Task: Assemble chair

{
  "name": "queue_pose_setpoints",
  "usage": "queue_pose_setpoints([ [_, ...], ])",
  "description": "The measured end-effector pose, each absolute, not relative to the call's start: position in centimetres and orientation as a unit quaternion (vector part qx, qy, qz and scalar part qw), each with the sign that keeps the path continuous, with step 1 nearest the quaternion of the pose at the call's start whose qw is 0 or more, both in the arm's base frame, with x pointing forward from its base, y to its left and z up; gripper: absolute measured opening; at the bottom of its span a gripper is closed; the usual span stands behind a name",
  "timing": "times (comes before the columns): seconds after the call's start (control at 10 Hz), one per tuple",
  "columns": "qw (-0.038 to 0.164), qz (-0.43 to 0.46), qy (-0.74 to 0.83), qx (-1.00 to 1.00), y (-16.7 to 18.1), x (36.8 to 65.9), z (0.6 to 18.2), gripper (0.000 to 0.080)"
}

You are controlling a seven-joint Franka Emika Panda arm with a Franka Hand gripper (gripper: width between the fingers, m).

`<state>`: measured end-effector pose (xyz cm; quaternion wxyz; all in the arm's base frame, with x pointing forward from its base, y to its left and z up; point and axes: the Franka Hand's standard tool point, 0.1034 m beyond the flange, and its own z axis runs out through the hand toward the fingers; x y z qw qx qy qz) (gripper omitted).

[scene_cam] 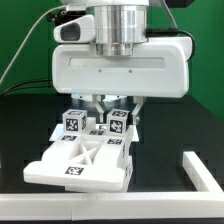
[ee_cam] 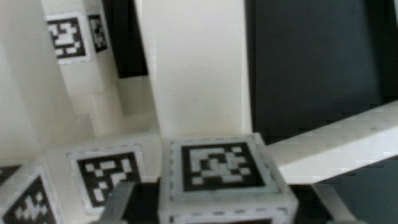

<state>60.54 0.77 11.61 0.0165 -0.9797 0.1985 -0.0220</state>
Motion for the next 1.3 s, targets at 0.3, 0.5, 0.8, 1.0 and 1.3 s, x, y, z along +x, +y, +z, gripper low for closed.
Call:
queue_pose_setpoints([
  [0.3,0.021,-0.012,0.388,-0.921,0.5,60.3,11.6,0.0282],
  [0.5,0.027,-0.005,0.549,-0.835,0.9,60.3,11.6,0.0282],
  [0.8,0.034,0.000,0.623,-0.782,1.1,60.4,11.5,0.0296],
  [1.0,0.034,-0.002,0.600,-0.799,1.2,60.4,11.5,0.0477],
  [1.3,0.035,-0.015,0.388,-0.921,1.6,60.5,11.5,0.0637],
])
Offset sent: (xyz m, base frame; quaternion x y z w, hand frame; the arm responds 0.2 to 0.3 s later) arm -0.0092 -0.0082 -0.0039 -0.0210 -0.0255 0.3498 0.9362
